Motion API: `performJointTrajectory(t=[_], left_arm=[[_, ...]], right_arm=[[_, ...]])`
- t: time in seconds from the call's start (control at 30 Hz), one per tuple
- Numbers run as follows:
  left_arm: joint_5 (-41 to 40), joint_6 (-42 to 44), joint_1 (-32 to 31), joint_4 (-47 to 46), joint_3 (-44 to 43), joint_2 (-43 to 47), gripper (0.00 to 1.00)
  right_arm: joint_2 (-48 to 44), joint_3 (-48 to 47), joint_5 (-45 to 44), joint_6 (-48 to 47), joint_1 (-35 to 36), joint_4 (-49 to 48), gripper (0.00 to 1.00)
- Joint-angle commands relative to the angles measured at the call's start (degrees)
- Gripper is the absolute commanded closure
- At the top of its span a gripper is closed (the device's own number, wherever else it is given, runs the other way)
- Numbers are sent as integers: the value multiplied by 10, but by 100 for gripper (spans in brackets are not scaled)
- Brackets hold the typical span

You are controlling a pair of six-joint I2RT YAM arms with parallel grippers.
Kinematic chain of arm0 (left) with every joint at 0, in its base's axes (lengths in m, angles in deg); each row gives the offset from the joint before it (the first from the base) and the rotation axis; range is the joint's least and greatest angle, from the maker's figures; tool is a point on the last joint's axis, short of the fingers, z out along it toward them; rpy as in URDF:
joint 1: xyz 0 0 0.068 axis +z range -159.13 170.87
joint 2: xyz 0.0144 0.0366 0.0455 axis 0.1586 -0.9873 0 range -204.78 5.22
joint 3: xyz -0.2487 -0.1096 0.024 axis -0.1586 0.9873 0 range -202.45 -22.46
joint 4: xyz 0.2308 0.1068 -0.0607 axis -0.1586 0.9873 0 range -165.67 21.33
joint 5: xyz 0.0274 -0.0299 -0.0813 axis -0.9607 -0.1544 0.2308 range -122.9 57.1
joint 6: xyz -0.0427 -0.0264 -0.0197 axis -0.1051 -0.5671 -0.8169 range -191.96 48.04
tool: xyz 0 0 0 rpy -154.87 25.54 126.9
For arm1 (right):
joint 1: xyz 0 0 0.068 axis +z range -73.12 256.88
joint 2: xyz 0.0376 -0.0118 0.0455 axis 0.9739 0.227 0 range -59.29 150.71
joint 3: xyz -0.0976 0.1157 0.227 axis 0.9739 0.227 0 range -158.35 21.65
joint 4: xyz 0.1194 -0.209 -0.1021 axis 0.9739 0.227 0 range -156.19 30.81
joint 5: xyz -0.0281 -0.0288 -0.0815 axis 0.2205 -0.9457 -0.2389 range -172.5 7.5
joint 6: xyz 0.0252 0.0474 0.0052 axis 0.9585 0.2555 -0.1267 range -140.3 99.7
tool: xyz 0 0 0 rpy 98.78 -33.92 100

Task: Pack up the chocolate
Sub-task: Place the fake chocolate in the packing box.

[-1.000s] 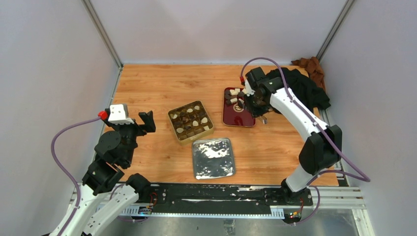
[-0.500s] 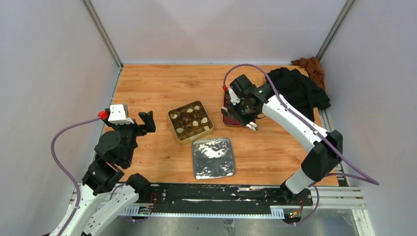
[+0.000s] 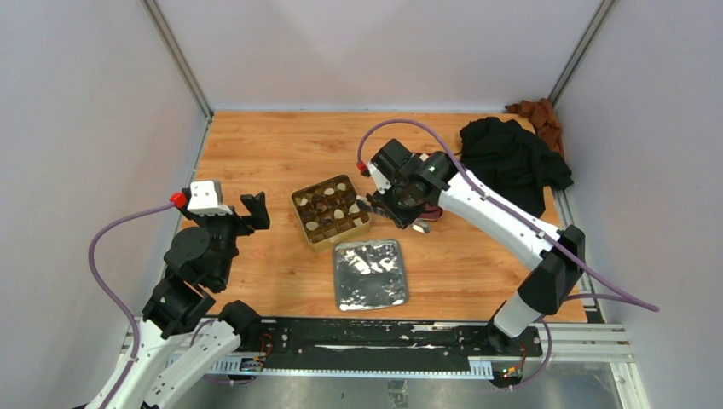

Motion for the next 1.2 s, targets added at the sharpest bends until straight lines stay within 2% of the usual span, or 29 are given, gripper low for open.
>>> performJointTrajectory(t=[0.0,0.37,1.17], left_arm=[[-3,-1,3,-12,5,9,0],[-3,-1,3,-12,5,10,0],[-3,-1,3,-12,5,10,0]], right_arm=[[30,-26,13,2,27,18,82],[78,-54,32,-2,64,27,81],[119,-71,13,-2,65,33,76]])
